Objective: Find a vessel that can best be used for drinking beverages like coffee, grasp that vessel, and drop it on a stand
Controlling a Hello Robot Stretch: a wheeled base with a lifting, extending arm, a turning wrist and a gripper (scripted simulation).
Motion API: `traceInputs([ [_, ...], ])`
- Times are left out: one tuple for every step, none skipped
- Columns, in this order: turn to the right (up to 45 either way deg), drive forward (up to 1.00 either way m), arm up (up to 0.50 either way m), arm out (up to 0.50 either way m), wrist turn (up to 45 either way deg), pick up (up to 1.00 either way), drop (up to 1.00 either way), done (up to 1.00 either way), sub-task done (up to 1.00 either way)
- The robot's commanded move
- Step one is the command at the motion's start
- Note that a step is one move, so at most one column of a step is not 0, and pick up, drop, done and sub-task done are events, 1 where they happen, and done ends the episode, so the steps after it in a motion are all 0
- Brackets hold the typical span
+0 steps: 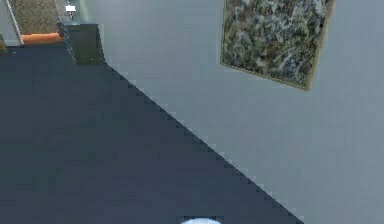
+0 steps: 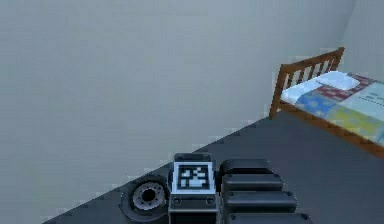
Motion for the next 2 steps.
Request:
traceInputs([
  [-33.0, 0.0, 0.0, 0.0, 0.0, 0.0, 0.0, 0.0, 0.0],
  [-3.0, 0.0, 0.0, 0.0, 0.0, 0.0, 0.0, 0.0, 0.0],
])
